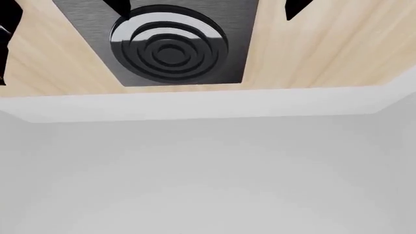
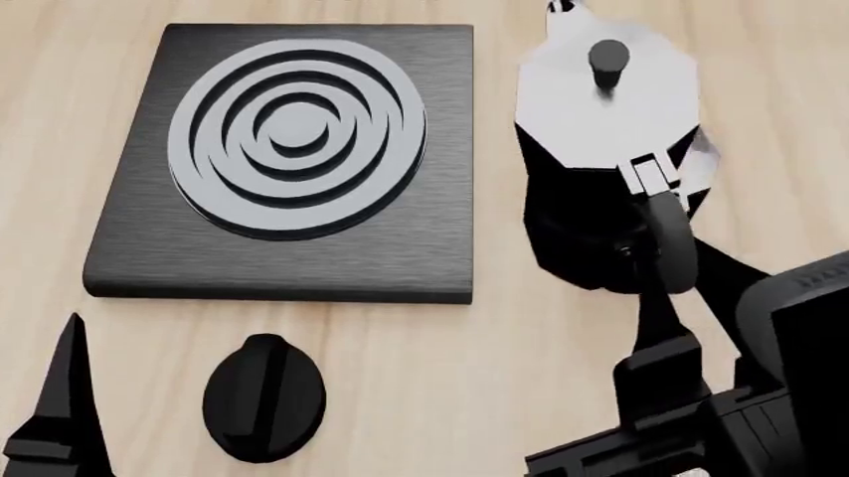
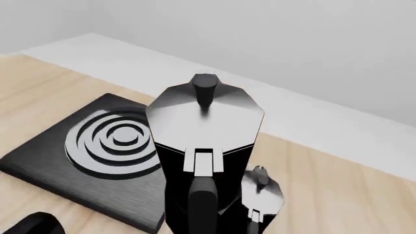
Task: Put the right moka pot on the stove.
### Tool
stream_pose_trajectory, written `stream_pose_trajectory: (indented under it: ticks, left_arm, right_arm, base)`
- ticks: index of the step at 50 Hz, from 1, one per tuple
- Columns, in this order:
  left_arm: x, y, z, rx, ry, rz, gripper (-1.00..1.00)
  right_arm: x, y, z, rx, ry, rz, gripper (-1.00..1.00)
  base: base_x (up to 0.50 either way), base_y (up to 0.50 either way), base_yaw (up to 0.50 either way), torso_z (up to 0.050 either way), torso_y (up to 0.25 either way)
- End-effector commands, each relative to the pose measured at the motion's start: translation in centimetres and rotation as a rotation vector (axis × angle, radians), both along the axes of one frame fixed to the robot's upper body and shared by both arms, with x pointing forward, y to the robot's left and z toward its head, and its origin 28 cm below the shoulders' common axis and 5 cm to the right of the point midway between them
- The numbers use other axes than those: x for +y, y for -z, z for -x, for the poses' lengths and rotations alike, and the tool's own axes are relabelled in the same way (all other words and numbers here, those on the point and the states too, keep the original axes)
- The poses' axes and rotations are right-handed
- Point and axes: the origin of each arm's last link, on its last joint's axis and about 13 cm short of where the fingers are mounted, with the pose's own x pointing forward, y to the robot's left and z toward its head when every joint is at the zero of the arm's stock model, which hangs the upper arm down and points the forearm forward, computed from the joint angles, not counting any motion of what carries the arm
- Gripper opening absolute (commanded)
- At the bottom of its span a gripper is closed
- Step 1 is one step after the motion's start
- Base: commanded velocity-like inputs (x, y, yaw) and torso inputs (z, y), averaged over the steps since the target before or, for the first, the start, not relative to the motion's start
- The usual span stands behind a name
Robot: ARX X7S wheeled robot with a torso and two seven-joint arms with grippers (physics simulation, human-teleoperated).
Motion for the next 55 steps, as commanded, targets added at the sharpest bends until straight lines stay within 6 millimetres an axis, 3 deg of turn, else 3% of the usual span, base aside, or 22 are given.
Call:
stream_pose_trajectory:
  ticks: [1, 9, 12, 33, 55]
  left_arm:
    - [0.0, -0.1, 0.1, -0.001, 0.003, 0.000, 1.00]
    - [0.0, -0.1, 0.0, -0.002, 0.004, 0.000, 1.00]
    - [0.0, 0.0, 0.0, -0.002, 0.005, 0.001, 1.00]
    - [0.0, 0.1, 0.0, -0.002, 0.003, 0.001, 1.00]
    - [0.0, -0.1, 0.1, -0.010, 0.004, 0.005, 1.00]
  right_arm:
    - [1.4, -0.5, -1.5, -0.039, -0.056, 0.018, -1.00]
    - [2.3, -0.5, -2.6, -0.029, -0.097, 0.034, -1.00]
    - [2.7, -1.9, -3.0, -0.024, -0.119, 0.040, -1.00]
    - [4.8, -0.6, -5.0, -0.002, -0.217, 0.040, -1.00]
    - [8.1, -1.1, -10.3, -0.018, -0.295, 0.042, -1.00]
  base:
    - [0.00, 0.00, 0.00, 0.000, 0.000]
    - [0.00, 0.00, 0.00, 0.000, 0.001]
    - [0.00, 0.00, 0.00, 0.000, 0.000]
    - [0.00, 0.00, 0.00, 0.000, 0.001]
    - [0.00, 0.00, 0.00, 0.000, 0.001]
